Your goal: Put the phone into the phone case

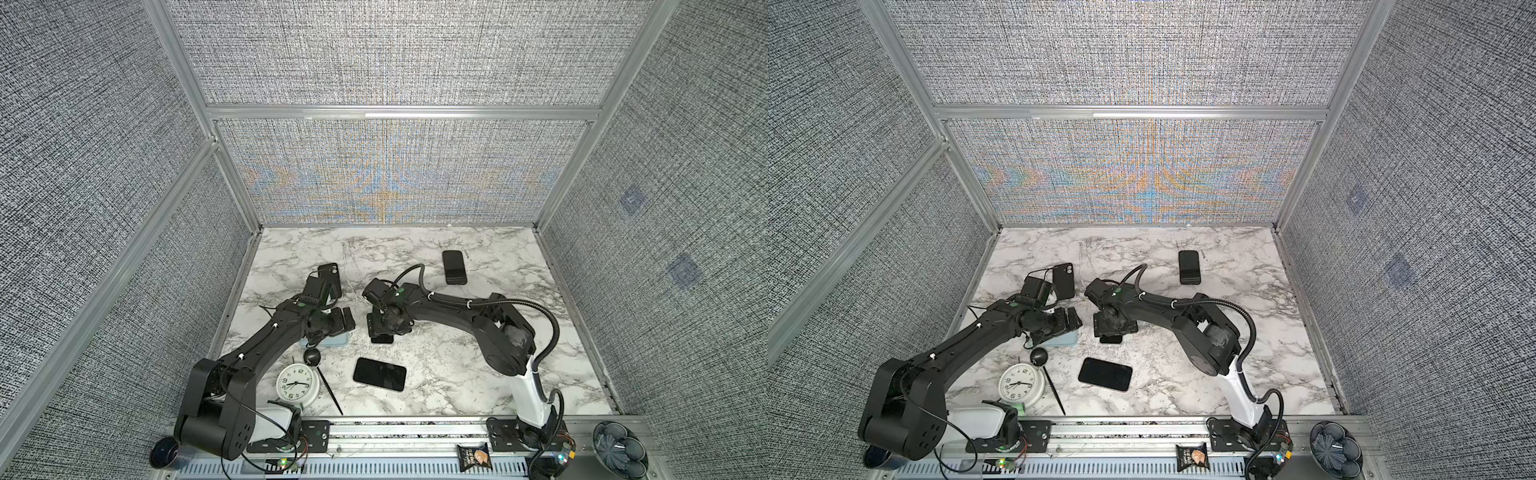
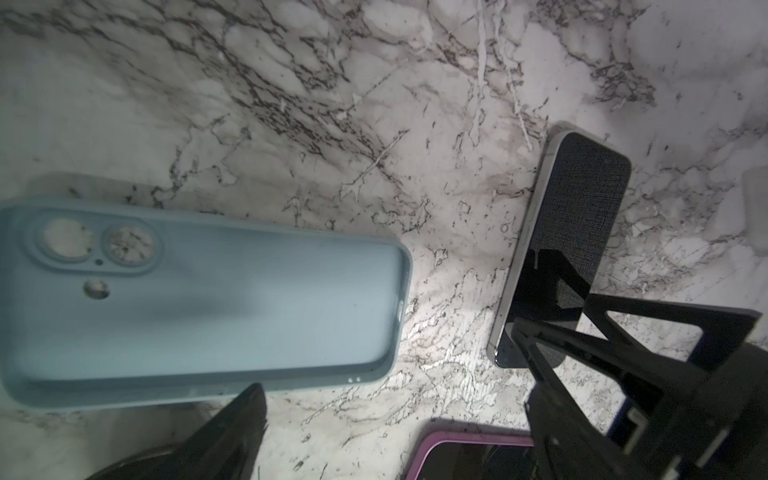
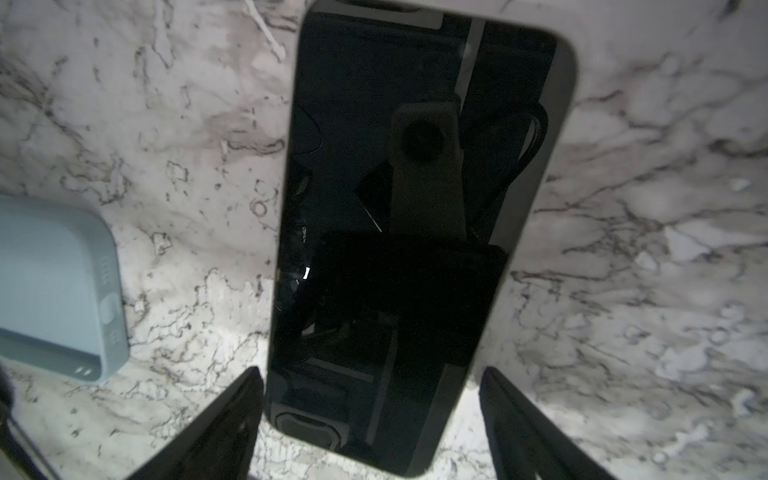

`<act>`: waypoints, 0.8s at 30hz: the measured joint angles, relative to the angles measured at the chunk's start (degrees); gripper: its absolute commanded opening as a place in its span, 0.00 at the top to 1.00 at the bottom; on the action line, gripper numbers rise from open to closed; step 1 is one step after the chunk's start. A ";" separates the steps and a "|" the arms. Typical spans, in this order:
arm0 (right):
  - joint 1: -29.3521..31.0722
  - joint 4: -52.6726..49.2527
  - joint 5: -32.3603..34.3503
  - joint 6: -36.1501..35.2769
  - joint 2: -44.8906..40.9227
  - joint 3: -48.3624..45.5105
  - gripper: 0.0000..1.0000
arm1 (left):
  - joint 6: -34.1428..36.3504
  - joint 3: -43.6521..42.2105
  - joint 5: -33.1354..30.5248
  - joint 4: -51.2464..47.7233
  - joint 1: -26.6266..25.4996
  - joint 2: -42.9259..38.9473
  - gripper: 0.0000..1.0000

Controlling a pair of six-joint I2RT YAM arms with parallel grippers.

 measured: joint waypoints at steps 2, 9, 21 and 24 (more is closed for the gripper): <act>0.15 -0.42 0.57 0.20 0.66 0.70 0.15 | 0.00 0.07 0.00 0.00 0.00 0.00 0.02; 0.55 -0.59 1.22 0.61 1.25 1.33 0.15 | -0.02 -0.22 0.07 0.31 0.00 0.37 0.02; 1.40 -2.40 4.24 -0.63 3.34 4.09 0.16 | -0.17 -0.76 0.57 1.62 0.00 1.53 0.01; 1.55 -3.37 5.18 -0.96 3.96 4.90 0.17 | -0.17 -0.76 0.50 1.66 0.00 1.55 0.01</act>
